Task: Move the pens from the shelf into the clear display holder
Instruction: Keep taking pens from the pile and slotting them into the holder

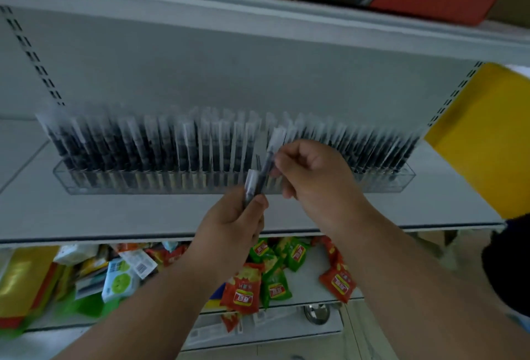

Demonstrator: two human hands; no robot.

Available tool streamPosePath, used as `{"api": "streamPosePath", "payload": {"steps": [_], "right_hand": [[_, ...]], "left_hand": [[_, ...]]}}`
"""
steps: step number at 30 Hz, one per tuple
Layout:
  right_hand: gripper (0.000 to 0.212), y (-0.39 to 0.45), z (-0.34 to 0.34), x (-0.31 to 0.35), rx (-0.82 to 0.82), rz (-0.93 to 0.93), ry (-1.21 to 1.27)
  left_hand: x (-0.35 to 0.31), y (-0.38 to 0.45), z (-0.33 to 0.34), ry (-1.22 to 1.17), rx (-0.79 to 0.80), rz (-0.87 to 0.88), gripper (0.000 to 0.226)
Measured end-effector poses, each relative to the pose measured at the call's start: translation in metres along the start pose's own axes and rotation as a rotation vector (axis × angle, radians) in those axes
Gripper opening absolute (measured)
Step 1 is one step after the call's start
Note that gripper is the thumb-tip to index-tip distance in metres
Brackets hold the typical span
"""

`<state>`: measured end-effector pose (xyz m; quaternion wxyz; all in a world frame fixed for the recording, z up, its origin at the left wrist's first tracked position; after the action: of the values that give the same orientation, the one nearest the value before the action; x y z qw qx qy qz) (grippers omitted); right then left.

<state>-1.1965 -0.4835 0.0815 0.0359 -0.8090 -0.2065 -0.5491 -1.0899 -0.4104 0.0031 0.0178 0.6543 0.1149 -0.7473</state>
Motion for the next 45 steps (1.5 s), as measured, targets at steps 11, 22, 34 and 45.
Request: {"api": "streamPosePath", "payload": {"steps": [11,22,34,45], "right_hand": [[0.022,0.010,-0.047,-0.004,-0.140,-0.023,0.184],[0.024,0.033,-0.058,0.004,-0.212,-0.258,-0.328],[0.032,0.019,-0.046,-0.010,-0.173,-0.133,-0.462],[0.011,0.005,-0.031,-0.006,0.064,-0.074,-0.117]], "left_hand": [[-0.002,0.004,0.005,0.082,-0.082,0.002,0.023],[-0.005,-0.001,-0.004,0.040,-0.191,0.042,0.018],[-0.003,0.008,-0.009,0.211,-0.166,0.104,0.015],[-0.032,0.011,0.034,0.637,-0.130,0.275,0.020]]}}
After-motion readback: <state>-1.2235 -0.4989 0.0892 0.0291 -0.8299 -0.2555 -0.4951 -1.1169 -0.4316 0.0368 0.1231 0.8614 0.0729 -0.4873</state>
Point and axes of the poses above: each hand's wrist, its own y-axis towards the middle knuckle, its own z-axis out of the palm, x = y × z, the point moved 10 cm from there along y, towards the middle knuckle, and after that the axes turned 4 degrees about -z, right-handed, at the moved point
